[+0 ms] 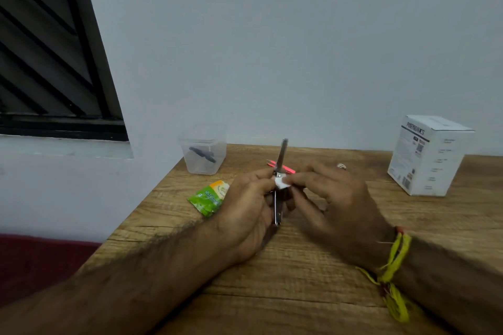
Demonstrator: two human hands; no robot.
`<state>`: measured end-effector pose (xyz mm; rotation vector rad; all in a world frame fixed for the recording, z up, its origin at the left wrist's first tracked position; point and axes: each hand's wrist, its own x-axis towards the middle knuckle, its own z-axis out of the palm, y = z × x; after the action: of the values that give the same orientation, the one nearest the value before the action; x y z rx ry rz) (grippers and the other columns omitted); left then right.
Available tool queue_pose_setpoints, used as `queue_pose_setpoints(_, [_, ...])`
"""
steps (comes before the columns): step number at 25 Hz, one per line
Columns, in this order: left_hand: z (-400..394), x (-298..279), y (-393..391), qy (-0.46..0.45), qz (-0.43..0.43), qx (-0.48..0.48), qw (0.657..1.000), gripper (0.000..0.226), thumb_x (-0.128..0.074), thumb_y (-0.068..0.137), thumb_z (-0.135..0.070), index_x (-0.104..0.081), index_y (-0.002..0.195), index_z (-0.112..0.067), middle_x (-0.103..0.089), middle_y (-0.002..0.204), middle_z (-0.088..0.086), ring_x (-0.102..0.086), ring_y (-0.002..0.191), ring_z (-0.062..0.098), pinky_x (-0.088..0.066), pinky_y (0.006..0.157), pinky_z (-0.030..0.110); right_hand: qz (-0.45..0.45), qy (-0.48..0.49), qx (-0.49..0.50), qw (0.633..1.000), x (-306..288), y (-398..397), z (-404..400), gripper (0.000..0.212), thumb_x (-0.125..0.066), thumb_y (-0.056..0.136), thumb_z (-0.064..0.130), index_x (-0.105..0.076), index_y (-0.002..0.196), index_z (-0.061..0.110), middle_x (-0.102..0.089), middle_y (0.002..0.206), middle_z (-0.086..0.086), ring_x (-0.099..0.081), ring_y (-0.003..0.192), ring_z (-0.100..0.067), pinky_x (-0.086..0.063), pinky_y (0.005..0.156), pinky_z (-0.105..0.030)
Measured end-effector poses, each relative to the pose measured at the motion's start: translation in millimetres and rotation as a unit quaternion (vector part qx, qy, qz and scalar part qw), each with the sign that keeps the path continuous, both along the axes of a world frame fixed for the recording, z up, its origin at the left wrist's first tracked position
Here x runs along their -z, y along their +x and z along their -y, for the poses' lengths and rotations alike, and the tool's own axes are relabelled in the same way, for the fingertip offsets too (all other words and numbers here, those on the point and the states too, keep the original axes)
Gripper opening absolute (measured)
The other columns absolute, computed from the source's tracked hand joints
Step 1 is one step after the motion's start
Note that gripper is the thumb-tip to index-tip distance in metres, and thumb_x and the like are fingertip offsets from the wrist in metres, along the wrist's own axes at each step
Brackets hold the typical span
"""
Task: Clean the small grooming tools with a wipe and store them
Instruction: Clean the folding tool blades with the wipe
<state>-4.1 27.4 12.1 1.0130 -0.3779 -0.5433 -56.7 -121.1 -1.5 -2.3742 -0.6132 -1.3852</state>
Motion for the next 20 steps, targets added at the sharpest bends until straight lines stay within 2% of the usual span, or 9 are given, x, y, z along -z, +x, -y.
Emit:
queue_pose_setpoints(4, [-4, -2, 0, 0.000, -0.007, 0.030, 1.000, 0.028, -0.046, 0.099, 0.002, -0.060, 0.123, 0.008, -0.071, 0.097, 0.015, -0.071, 0.083, 0.018, -0.062, 0.080, 0.034, -0.011, 0.013, 0.021, 1.000, -1, 4, 1, 0.016, -0.070, 0.088, 0.003, -0.074, 0.102, 0.007, -0.068, 0.092, -0.002, -0.065, 0.084, -0.020, -0.052, 0.072, -0.038])
queue_pose_setpoints(7, [-3, -2, -2, 0.002, -0.008, 0.023, 1.000, 0.030, -0.052, 0.098, -0.004, -0.057, 0.126, 0.005, -0.072, 0.099, 0.016, -0.072, 0.084, 0.021, -0.060, 0.085, 0.040, -0.003, 0.030, 0.034, 0.999, -2, 5, 5, 0.015, -0.067, 0.090, 0.006, -0.074, 0.104, 0.006, -0.069, 0.095, -0.003, -0.065, 0.088, -0.020, -0.052, 0.075, -0.038])
queue_pose_setpoints(11, [-4, -1, -1, -0.002, 0.000, 0.015, 1.000, 0.037, -0.062, 0.087, -0.009, -0.063, 0.123, 0.001, -0.074, 0.103, 0.017, -0.074, 0.089, 0.023, -0.062, 0.082, 0.035, -0.002, 0.055, 0.020, 0.998, -2, 8, 5, 0.016, -0.067, 0.090, 0.002, -0.073, 0.104, 0.006, -0.068, 0.095, -0.001, -0.062, 0.087, -0.014, -0.050, 0.077, -0.030])
queue_pose_setpoints(15, [-3, -1, -6, 0.032, 0.031, 0.050, 0.998, 0.029, -0.055, 0.095, -0.008, -0.066, 0.121, 0.000, -0.073, 0.108, 0.018, -0.073, 0.098, 0.023, -0.060, 0.085, 0.033, 0.009, 0.094, 0.011, 0.995, -4, 8, 11, 0.017, -0.070, 0.087, 0.000, -0.074, 0.102, 0.007, -0.068, 0.092, -0.001, -0.062, 0.085, -0.013, -0.049, 0.077, -0.025])
queue_pose_setpoints(20, [-5, 0, -7, 0.027, 0.032, 0.071, 0.997, 0.030, -0.049, 0.099, -0.004, -0.063, 0.125, 0.002, -0.068, 0.113, 0.020, -0.069, 0.107, 0.025, -0.059, 0.087, 0.032, 0.026, 0.089, 0.012, 0.996, -3, 8, 11, 0.015, -0.068, 0.088, 0.003, -0.075, 0.101, 0.006, -0.068, 0.091, -0.001, -0.062, 0.083, -0.015, -0.050, 0.076, -0.032])
